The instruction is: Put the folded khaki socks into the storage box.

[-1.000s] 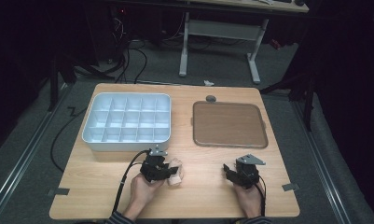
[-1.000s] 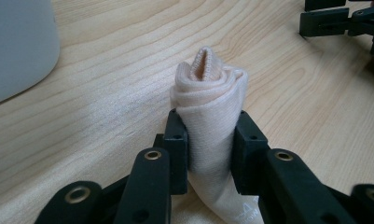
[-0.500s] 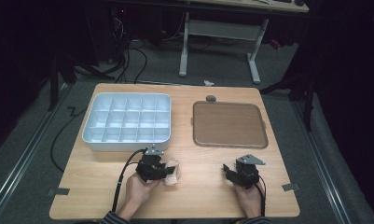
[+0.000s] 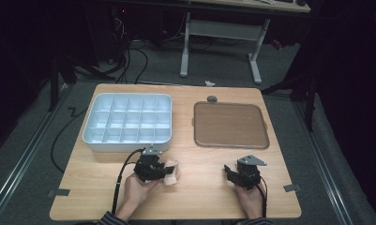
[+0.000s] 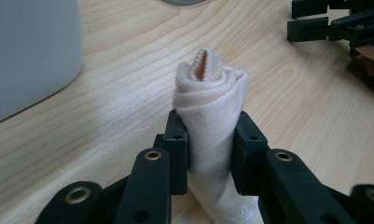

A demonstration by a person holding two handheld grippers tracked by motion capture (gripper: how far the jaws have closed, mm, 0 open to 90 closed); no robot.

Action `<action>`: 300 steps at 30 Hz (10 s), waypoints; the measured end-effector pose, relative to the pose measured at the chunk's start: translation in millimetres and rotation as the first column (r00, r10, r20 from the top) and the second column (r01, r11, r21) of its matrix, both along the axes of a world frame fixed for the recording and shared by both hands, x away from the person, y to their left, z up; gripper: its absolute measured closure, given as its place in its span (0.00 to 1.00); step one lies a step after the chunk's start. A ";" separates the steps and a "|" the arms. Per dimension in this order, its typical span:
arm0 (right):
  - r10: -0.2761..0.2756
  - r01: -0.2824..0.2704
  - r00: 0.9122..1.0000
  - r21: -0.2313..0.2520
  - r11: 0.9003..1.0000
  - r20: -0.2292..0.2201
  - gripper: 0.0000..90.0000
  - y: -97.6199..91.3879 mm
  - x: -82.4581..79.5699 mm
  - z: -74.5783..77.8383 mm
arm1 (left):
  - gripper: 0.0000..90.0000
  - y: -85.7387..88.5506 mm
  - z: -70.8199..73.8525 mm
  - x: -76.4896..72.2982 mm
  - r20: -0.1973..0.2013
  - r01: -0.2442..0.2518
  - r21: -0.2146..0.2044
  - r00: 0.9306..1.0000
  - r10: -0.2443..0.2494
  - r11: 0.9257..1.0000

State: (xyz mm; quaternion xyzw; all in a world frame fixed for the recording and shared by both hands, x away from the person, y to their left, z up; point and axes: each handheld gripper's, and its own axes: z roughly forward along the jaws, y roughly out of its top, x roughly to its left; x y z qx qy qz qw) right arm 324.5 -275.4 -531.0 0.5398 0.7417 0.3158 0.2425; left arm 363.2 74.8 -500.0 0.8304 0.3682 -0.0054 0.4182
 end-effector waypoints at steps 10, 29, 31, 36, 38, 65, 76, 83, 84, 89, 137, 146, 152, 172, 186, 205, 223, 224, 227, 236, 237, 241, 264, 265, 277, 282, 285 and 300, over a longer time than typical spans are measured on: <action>0.001 -0.001 1.000 0.000 1.000 -0.001 0.44 0.2 -0.1 0.0 | 0.80 3.8 14.1 2.3 0.032 0.012 0.018 0.999 -0.012 1.000; 0.000 0.000 1.000 0.001 1.000 -0.002 0.44 0.3 -0.1 0.0 | 0.80 13.8 31.7 9.9 0.052 0.004 0.019 0.999 -0.005 1.000; 0.000 0.000 1.000 0.001 1.000 -0.002 0.44 0.3 -0.1 0.0 | 0.80 15.2 32.6 10.1 0.054 0.002 0.016 0.999 -0.003 1.000; 0.000 0.000 1.000 0.001 1.000 -0.002 0.44 0.4 -0.1 0.0 | 0.80 17.2 36.9 11.9 0.061 0.004 0.024 0.998 -0.005 1.000; 0.001 -0.001 1.000 0.001 1.000 -0.002 0.44 0.3 -0.1 0.0 | 0.80 17.7 40.3 13.2 0.065 0.002 0.023 0.998 -0.003 1.000; 0.002 -0.002 1.000 0.001 1.000 -0.002 0.44 0.4 -0.1 0.0 | 0.80 36.6 68.0 28.3 0.106 -0.034 0.018 0.994 0.032 0.999; 0.003 -0.003 1.000 0.000 1.000 -0.001 0.44 0.4 -0.1 -0.1 | 0.80 50.2 74.4 37.9 0.108 -0.065 0.019 0.992 0.062 0.998; 0.004 -0.004 1.000 0.000 1.000 -0.001 0.43 0.3 0.1 -0.1 | 0.80 60.4 80.4 46.6 0.115 -0.082 0.024 0.990 0.079 0.996; 0.005 -0.005 1.000 0.000 1.000 0.000 0.43 0.3 0.1 -0.1 | 0.80 62.0 81.5 47.5 0.114 -0.083 0.016 0.990 0.081 0.996; 0.005 -0.005 1.000 0.000 1.000 0.000 0.44 0.2 0.2 -0.1 | 0.80 67.8 80.1 52.2 0.107 -0.098 0.018 0.990 0.096 0.995; 0.003 -0.003 1.000 0.000 1.000 -0.001 0.43 0.4 0.4 -0.1 | 0.81 110.9 82.3 91.0 0.123 -0.198 0.050 0.974 0.190 0.979; 0.003 -0.003 1.000 -0.001 1.000 0.000 0.44 0.4 0.4 -0.1 | 0.81 114.9 77.6 96.8 0.111 -0.202 0.058 0.974 0.195 0.978; 0.002 -0.002 1.000 -0.001 1.000 0.000 0.43 0.5 0.4 -0.1 | 0.80 118.0 71.8 103.0 0.088 -0.207 0.065 0.976 0.201 0.976; 0.002 -0.002 1.000 -0.001 1.000 -0.001 0.44 0.5 0.3 -0.1 | 0.80 119.1 54.4 114.8 0.040 -0.200 0.110 0.980 0.197 0.974; 0.001 -0.001 1.000 0.000 1.000 -0.001 0.43 0.6 0.3 -0.1 | 0.81 119.4 43.6 118.8 -0.005 -0.197 0.137 0.980 0.200 0.971; -0.004 0.004 1.000 0.000 1.000 -0.001 0.43 1.1 0.4 -0.1 | 0.81 123.5 30.9 121.7 -0.047 -0.201 0.127 0.977 0.208 0.971; -0.003 0.003 1.000 0.000 1.000 -0.002 0.43 1.0 0.3 -0.1 | 0.81 119.7 24.0 124.9 -0.078 -0.191 0.168 0.975 0.206 0.967; -0.003 0.003 1.000 0.000 1.000 -0.001 0.43 1.0 0.3 -0.1 | 0.81 119.7 23.8 124.9 -0.080 -0.190 0.169 0.975 0.205 0.967; -0.002 0.002 1.000 0.000 1.000 -0.002 0.43 0.9 0.3 -0.1 | 0.81 120.9 22.5 126.3 -0.094 -0.192 0.173 0.973 0.210 0.966; -0.001 0.001 1.000 0.001 1.000 -0.003 0.43 1.1 0.4 -0.1 | 0.81 119.7 18.6 128.4 -0.109 -0.181 0.192 0.973 0.204 0.965; -0.001 0.001 1.000 0.001 1.000 -0.003 0.43 1.1 0.4 -0.1 | 0.81 119.4 18.4 128.6 -0.111 -0.180 0.193 0.973 0.204 0.964; 0.001 -0.001 1.000 -0.001 1.000 -0.001 0.43 0.9 0.5 -0.1 | 0.81 117.8 18.2 127.9 -0.100 -0.180 0.203 0.974 0.204 0.962; -0.001 0.001 1.000 0.000 1.000 -0.002 0.43 1.0 0.5 -0.1 | 0.62 113.4 31.8 119.7 0.015 -0.269 0.208 0.962 0.272 0.940; -0.001 0.001 1.000 0.000 1.000 -0.003 0.43 1.0 0.5 -0.1 | 0.63 113.7 32.8 119.3 0.028 -0.279 0.212 0.960 0.279 0.937; 0.003 -0.003 1.000 -0.002 1.000 -0.001 0.43 1.0 0.6 -0.1 | 0.80 112.9 34.3 118.6 0.055 -0.313 0.226 0.949 0.309 0.922; 0.003 -0.003 1.000 -0.002 1.000 -0.001 0.43 1.0 0.6 -0.1 | 0.83 111.0 31.2 119.0 0.041 -0.300 0.262 0.953 0.300 0.917; 0.004 -0.004 1.000 -0.002 1.000 -0.001 0.43 1.0 0.6 -0.1 | 0.84 110.0 27.5 121.5 0.010 -0.287 0.278 0.955 0.296 0.916; 0.003 -0.003 1.000 0.001 1.000 -0.003 0.42 1.3 0.4 -0.2 | 0.78 100.9 28.9 128.0 -0.030 -0.268 0.333 0.955 0.295 0.904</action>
